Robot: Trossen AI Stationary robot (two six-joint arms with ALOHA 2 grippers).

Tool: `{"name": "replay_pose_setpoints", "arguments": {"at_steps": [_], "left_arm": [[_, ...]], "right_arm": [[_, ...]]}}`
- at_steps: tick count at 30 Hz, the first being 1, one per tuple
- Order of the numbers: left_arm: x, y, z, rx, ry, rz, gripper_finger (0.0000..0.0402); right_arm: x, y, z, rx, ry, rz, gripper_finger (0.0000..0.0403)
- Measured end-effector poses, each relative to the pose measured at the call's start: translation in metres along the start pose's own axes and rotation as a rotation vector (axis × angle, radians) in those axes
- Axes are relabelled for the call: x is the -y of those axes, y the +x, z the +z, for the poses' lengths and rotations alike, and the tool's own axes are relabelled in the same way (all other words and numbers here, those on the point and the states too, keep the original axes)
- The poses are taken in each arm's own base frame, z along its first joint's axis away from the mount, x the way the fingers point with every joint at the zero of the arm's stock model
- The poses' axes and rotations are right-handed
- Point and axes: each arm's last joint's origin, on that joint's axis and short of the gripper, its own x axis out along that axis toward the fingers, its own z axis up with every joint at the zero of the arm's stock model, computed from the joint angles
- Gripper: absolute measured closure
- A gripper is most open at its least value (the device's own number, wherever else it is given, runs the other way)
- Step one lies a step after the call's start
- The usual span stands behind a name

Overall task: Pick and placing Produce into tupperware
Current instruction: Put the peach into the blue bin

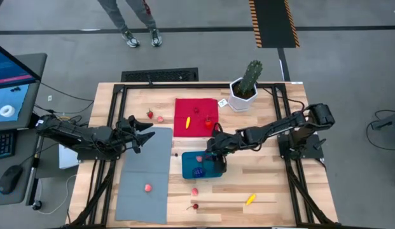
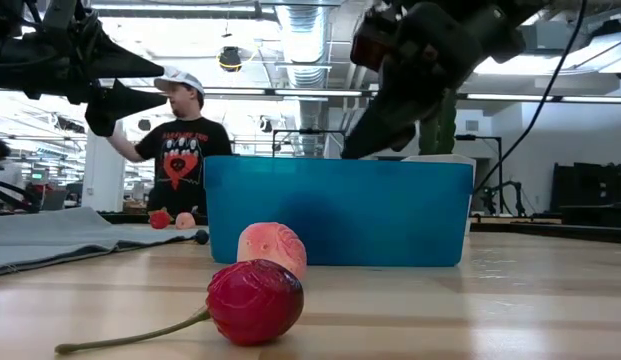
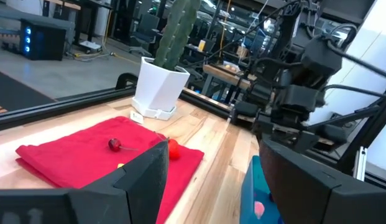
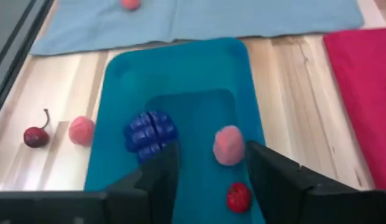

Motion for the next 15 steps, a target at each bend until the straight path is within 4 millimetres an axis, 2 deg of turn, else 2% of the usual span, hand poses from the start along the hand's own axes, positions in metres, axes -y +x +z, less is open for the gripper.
{"name": "replay_pose_setpoints", "arguments": {"at_steps": [6,11,15], "left_arm": [[0.0,0.0,0.0,0.0,0.002,0.0,0.0159],[0.0,0.0,-0.001,-0.01,0.014,0.004,0.0159],[0.0,0.0,-0.001,-0.011,0.017,0.004,0.0159]], "right_arm": [[-0.003,-0.008,0.009,0.036,-0.034,0.013,0.018],[-0.006,-0.027,0.019,0.087,-0.06,0.092,0.0179],[-0.006,-0.051,0.027,0.129,-0.085,0.117,0.0181]]}}
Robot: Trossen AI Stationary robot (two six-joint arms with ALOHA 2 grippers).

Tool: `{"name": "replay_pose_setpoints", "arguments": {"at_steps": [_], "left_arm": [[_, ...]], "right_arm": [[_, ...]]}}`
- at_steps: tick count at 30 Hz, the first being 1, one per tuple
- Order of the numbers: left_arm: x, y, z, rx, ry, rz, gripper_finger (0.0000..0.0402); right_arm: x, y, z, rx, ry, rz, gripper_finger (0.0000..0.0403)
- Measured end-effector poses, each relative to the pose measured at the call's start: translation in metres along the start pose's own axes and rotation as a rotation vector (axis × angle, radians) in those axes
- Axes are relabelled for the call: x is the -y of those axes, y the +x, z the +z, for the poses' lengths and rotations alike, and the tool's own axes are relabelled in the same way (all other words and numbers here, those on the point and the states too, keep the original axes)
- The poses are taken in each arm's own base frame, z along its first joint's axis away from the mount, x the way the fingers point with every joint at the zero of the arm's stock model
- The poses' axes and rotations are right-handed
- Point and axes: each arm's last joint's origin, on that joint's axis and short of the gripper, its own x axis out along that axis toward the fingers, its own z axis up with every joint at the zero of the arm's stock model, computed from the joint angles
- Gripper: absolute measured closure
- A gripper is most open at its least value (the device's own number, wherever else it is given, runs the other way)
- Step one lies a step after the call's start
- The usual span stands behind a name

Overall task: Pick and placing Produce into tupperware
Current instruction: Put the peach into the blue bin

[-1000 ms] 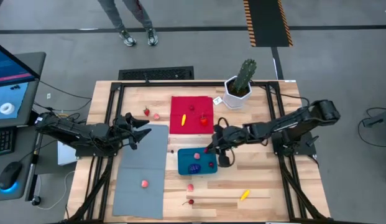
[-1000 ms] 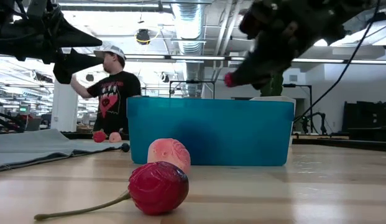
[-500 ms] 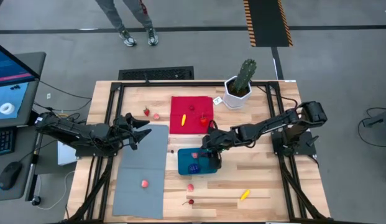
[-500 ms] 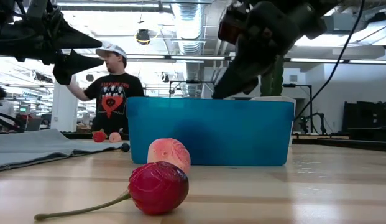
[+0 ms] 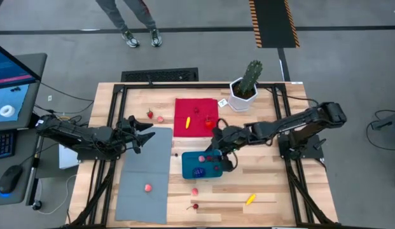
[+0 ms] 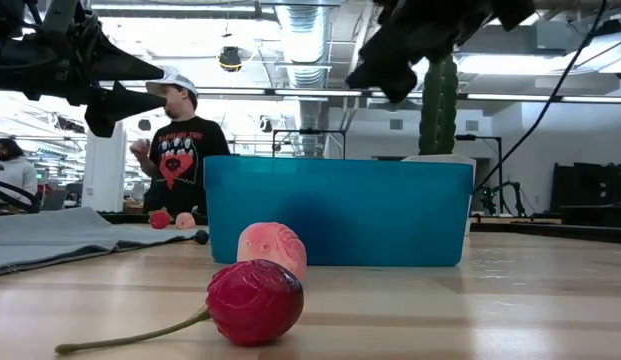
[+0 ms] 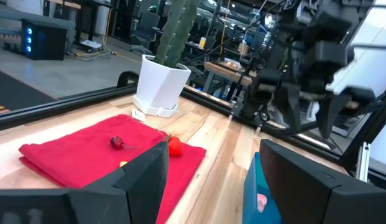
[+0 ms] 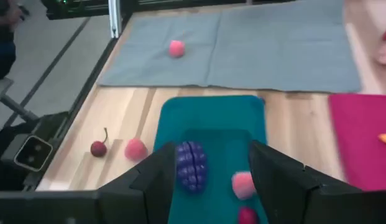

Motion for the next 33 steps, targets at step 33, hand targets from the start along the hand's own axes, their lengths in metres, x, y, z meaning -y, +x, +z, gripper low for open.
{"name": "replay_pose_setpoints", "arguments": {"at_steps": [33], "left_arm": [[0.005,0.0,0.005,0.027,0.09,-0.134,0.0159]], "right_arm": [[-0.047,-0.176,-0.013,0.454,-0.153,0.118,0.0276]]}}
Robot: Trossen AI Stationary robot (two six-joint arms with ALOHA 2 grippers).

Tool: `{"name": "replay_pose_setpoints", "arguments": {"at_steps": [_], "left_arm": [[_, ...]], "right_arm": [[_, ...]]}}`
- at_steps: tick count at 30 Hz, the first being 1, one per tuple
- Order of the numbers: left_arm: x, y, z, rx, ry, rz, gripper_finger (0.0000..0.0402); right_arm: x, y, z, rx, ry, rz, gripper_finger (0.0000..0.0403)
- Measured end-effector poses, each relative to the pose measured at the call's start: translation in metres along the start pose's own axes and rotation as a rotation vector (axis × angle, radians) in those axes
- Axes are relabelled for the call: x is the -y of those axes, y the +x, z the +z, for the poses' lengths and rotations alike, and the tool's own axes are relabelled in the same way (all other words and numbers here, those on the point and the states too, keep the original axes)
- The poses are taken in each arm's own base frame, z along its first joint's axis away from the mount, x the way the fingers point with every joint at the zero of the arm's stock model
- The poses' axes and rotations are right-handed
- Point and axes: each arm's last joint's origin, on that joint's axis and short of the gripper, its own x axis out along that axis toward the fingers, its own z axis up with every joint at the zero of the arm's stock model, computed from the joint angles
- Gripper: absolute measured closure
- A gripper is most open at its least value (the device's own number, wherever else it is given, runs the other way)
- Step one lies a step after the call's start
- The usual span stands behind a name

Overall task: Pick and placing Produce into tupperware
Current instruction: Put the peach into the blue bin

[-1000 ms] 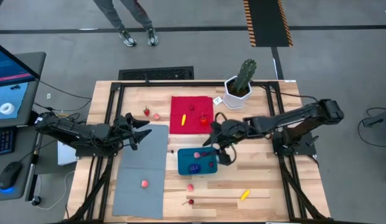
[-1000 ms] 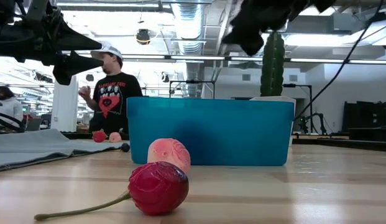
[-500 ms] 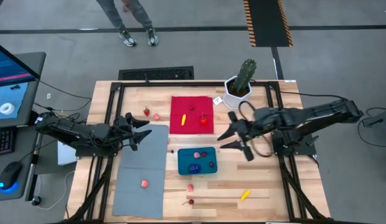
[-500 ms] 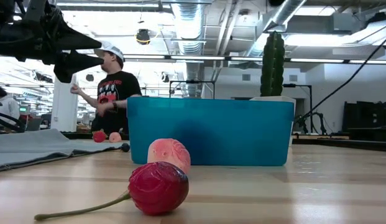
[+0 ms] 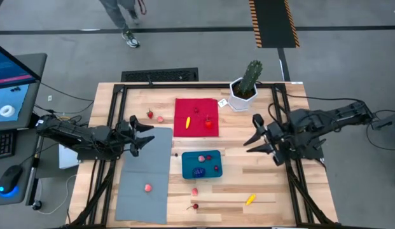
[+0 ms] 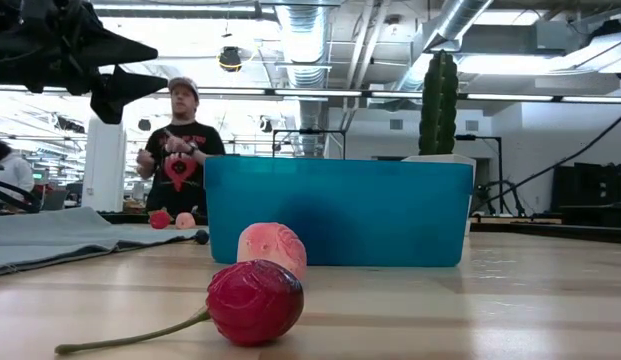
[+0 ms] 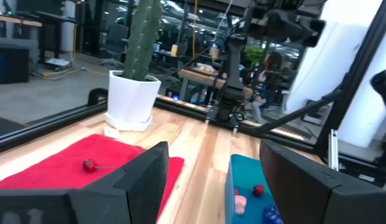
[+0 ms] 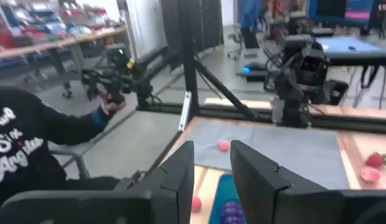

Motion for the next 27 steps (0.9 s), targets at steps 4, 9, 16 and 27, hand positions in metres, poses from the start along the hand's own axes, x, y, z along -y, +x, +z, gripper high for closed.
{"name": "replay_pose_setpoints", "arguments": {"at_steps": [4,9,16,27], "left_arm": [[0.0,0.0,0.0,0.001,0.02,0.001,0.0159],[0.001,0.0,0.0,-0.003,0.027,-0.022,0.0159],[0.003,0.0,0.0,-0.016,0.042,-0.105,0.0159],[0.005,0.0,0.005,0.036,0.119,-0.155,0.0159]], "right_arm": [[-0.006,-0.01,-0.017,0.052,-0.016,0.025,0.0277],[-0.008,-0.019,-0.053,0.072,-0.024,-0.014,0.0278],[-0.006,-0.023,-0.101,0.209,-0.03,0.001,0.0285],[0.01,-0.038,-0.129,0.248,-0.059,-0.177,0.0285]]}}
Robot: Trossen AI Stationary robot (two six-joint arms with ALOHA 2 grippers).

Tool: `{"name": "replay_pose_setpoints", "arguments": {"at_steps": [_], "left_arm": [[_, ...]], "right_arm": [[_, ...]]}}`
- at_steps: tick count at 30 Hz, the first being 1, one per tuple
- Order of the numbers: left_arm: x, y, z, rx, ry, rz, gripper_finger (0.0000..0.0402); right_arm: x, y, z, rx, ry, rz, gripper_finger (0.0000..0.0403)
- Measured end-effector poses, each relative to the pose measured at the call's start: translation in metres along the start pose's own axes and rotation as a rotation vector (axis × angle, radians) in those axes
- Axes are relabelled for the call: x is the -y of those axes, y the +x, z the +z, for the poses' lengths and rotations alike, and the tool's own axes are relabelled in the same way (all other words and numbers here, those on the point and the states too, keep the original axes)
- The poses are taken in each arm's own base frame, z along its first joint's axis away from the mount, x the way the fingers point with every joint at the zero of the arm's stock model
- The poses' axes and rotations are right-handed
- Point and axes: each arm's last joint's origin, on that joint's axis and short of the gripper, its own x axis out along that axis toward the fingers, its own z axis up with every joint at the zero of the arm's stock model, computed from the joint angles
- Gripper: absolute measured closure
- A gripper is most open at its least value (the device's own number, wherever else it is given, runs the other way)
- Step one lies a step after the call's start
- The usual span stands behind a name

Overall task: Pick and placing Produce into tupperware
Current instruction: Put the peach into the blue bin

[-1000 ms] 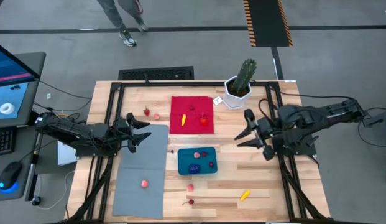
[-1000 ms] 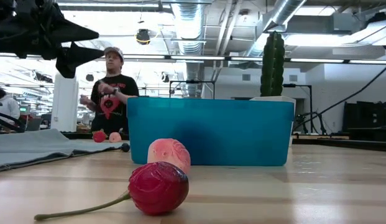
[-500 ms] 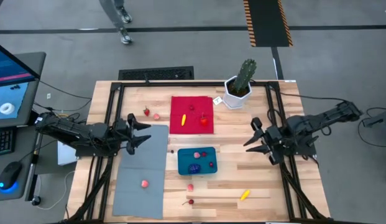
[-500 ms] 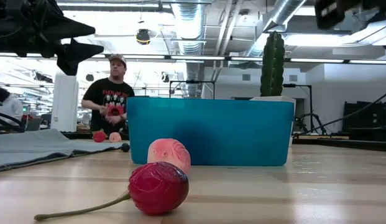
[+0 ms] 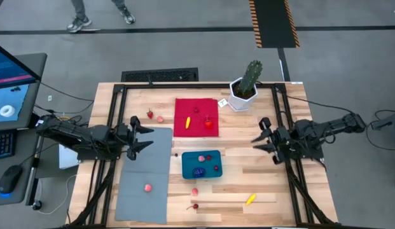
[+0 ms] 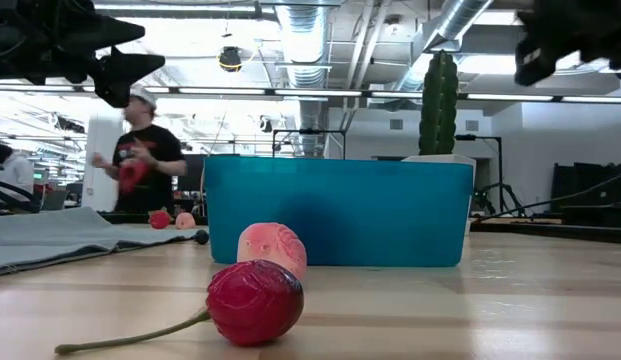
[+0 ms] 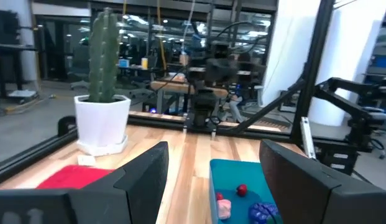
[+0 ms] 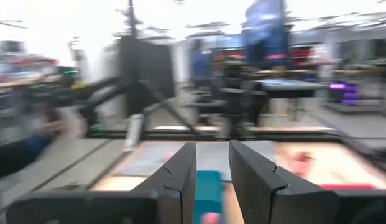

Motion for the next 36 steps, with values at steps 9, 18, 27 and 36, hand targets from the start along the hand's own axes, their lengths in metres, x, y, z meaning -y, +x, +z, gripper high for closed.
{"name": "replay_pose_setpoints", "arguments": {"at_steps": [9,18,27,36], "left_arm": [[-0.007,0.001,0.001,0.012,0.003,0.053,0.0159],[-0.023,0.003,0.002,0.027,-0.077,0.181,0.0159],[-0.043,-0.002,-0.006,0.083,-0.391,0.55,0.0159],[-0.055,-0.007,-0.016,0.081,-0.571,0.717,0.0159]], "right_arm": [[0.023,-0.01,-0.032,-0.021,0.028,-0.198,0.0285],[0.03,-0.013,-0.034,-0.04,0.047,-0.162,0.0285],[0.034,-0.014,-0.038,-0.078,0.023,-0.234,0.0285],[0.034,-0.014,-0.037,-0.07,0.046,-0.235,0.0285]]}}
